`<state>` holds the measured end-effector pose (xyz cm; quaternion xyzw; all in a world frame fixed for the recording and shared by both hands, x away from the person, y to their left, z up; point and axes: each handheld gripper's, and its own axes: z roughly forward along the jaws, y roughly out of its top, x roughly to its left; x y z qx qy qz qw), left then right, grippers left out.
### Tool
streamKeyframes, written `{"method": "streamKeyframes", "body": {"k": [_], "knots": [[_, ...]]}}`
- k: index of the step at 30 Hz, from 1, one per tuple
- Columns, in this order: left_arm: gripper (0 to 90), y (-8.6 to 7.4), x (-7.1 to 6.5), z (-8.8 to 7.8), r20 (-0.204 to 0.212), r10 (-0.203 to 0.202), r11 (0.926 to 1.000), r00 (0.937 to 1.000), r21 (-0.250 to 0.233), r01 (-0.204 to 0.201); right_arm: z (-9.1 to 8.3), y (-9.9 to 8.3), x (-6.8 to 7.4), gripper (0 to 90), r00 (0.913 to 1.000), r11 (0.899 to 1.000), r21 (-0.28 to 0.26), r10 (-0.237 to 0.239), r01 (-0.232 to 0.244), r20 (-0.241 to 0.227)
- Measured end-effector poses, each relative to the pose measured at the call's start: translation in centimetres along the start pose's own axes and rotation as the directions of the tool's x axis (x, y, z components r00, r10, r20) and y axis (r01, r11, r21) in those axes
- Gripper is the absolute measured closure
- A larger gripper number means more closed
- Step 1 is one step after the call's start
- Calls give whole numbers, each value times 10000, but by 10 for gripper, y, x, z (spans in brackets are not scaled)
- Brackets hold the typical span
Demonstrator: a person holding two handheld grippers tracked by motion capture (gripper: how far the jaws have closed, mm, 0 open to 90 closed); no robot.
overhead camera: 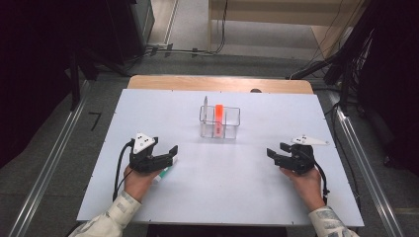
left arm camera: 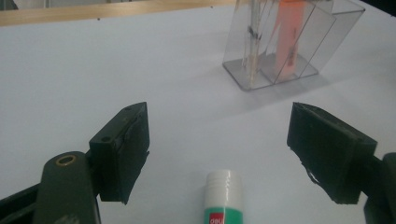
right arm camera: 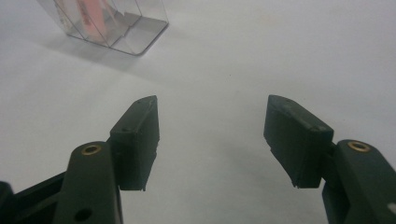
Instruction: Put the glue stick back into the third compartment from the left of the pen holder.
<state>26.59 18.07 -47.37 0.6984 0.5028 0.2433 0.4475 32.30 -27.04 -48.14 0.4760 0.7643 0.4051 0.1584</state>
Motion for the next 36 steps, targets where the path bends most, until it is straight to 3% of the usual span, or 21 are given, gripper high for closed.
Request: {"method": "streamKeyframes", "body": {"k": [22, 36], "knots": [[212, -21, 4, -12, -285, 55, 9989, 9996, 462, -42, -1, 1, 0, 344, 10000, 10000, -54, 25, -25, 12], [169, -30, 5, -11, -547, 160, 9948, 9984, 1008, -104, -1, 0, -1, 322, 10000, 10000, -21, 21, -21, 76]]}}
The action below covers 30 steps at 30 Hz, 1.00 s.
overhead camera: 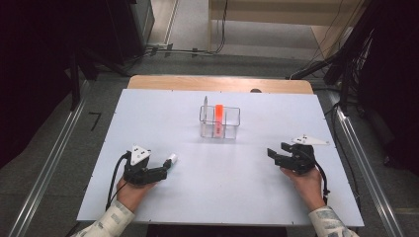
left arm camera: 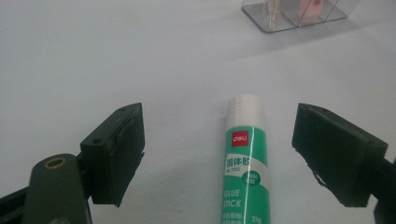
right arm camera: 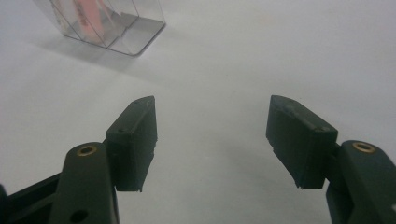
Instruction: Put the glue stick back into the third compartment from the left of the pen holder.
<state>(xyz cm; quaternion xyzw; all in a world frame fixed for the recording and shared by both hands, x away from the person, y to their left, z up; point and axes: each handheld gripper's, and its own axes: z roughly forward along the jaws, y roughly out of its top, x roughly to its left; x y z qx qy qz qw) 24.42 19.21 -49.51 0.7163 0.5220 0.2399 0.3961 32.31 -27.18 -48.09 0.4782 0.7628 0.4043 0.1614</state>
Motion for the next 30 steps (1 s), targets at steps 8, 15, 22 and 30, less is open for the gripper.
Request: {"method": "streamKeyframes", "body": {"k": [8, 15, 22, 30], "knots": [[162, -4, 0, 1, -161, 77, 9997, 9998, 233, -74, -2, -1, -2, 305, 9999, 10000, 13, 75, -75, 81], [163, -7, -2, 2, -197, 197, 9990, 9996, 400, -189, -4, -2, -3, 301, 9999, 9999, 15, 115, -116, 125], [168, -9, -3, 4, -176, 232, 9976, 9996, 652, -220, -4, -2, -4, 300, 9999, 9999, -8, 108, -107, 106], [230, -11, -8, 6, -139, 426, 9946, 9990, 951, -411, -4, -2, -3, 301, 9999, 9999, 6, 125, -125, 99]]}}
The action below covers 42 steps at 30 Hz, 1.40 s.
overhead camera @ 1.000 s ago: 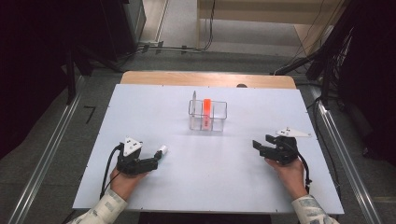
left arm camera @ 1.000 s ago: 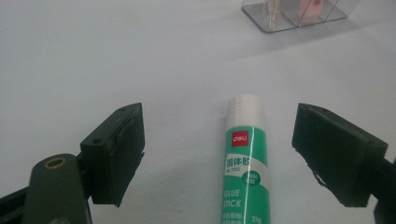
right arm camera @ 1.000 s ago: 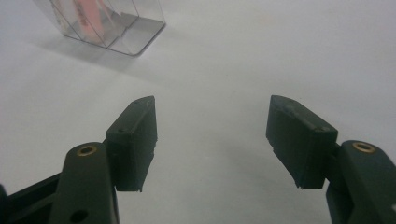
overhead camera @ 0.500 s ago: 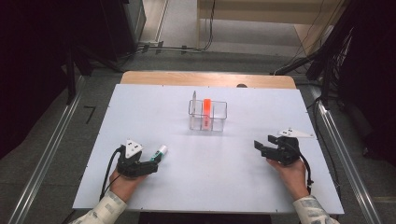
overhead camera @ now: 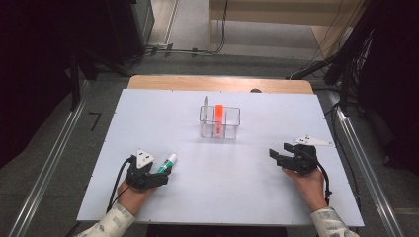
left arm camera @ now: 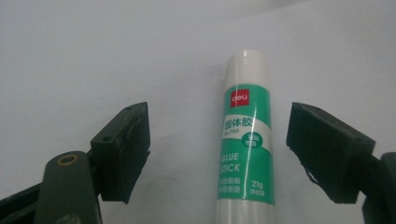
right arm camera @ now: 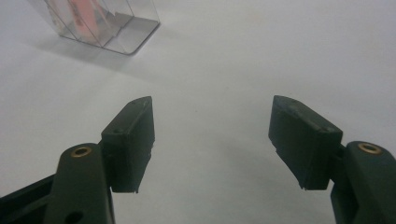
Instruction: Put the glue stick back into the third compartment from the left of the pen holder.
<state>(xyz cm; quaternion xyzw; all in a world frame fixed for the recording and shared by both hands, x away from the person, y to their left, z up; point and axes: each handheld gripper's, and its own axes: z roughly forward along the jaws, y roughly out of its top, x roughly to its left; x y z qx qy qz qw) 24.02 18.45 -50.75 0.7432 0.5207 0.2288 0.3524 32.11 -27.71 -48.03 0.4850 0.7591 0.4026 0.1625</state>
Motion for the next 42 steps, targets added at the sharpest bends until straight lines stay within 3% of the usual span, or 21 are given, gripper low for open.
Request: {"method": "streamKeyframes", "body": {"k": [8, 21, 32, 34, 38, 42], "knots": [[363, -2, -7, 5, 123, 291, 9989, 9995, 356, -295, 0, 0, 0, 301, 10000, 10000, -6, -17, 17, -18], [586, -2, -16, 4, -86, 662, 9968, 9978, 464, -657, 1, 0, 1, 302, 10000, 10000, 18, 13, -13, -23], [655, -1, -14, 4, 178, 554, 9973, 9983, 475, -562, 1, 0, 1, 303, 10000, 10000, -9, -1, 1, -47], [655, 1, -13, 4, 263, 426, 9982, 9987, 416, -437, 0, 0, 1, 304, 10000, 10000, -32, -23, 22, -70], [655, 12, -12, 1, 375, 212, 9996, 9991, -213, -204, 0, 1, 1, 310, 10000, 9999, -94, 59, -60, -75], [655, 22, -18, 1, 677, 213, 9983, 9975, -562, -175, 1, 2, 2, 336, 9999, 9999, -102, 29, -30, -97]]}}
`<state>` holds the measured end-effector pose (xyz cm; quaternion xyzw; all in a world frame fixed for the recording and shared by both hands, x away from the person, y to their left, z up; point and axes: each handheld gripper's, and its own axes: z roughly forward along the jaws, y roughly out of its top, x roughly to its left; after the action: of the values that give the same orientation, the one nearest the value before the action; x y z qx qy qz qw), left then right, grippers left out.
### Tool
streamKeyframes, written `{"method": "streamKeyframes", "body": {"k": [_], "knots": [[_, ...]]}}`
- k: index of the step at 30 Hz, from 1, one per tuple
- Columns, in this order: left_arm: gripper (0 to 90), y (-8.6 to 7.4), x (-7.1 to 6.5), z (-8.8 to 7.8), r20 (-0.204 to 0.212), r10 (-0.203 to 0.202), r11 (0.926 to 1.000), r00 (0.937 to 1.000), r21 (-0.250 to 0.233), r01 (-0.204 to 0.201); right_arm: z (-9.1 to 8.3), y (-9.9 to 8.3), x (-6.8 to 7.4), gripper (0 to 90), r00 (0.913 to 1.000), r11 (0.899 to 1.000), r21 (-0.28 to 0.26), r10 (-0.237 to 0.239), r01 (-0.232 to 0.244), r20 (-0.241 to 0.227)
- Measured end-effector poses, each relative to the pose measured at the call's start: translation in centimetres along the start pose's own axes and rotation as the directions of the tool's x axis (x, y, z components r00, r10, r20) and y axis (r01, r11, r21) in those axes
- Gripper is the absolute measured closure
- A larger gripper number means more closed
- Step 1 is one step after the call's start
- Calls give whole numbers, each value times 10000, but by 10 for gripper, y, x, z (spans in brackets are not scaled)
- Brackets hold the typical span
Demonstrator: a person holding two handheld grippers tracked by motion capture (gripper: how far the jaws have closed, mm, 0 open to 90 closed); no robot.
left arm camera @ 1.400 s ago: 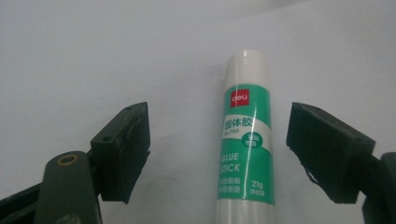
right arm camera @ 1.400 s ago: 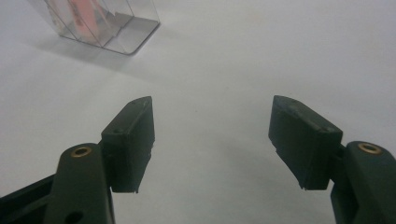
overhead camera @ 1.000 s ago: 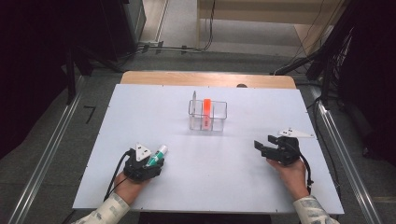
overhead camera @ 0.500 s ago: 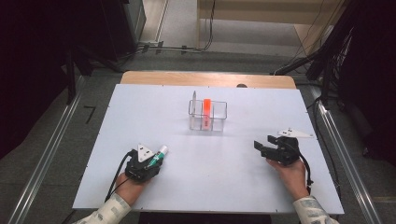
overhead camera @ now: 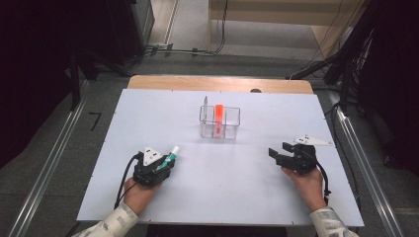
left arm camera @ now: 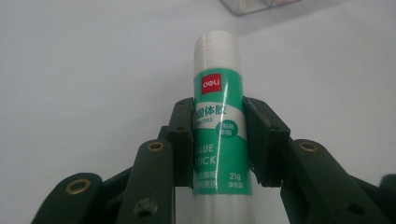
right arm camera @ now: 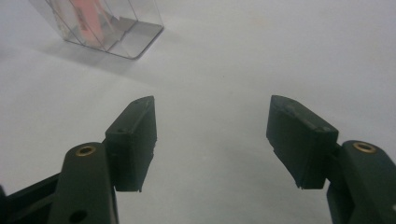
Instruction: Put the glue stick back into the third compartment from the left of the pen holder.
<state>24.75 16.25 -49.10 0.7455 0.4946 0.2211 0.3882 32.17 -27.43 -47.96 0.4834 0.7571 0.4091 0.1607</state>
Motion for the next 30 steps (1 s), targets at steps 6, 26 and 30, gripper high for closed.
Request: {"method": "streamKeyframes", "body": {"k": [6, 26, 30], "knots": [[655, 12, -11, 4, 350, -23, 9992, 9994, -389, 37, -1, 1, 4, 518, 9997, 9997, -193, -151, 147, -184], [655, 72, -65, 39, 1725, 363, 9920, 9843, -1255, -146, 7, 21, 24, 881, 9953, 9947, -593, -868, 842, -431], [655, 84, -77, 46, 1841, 564, 9911, 9813, -1291, -327, 13, 29, 34, 880, 9922, 9923, -749, -1033, 981, -691]]}}
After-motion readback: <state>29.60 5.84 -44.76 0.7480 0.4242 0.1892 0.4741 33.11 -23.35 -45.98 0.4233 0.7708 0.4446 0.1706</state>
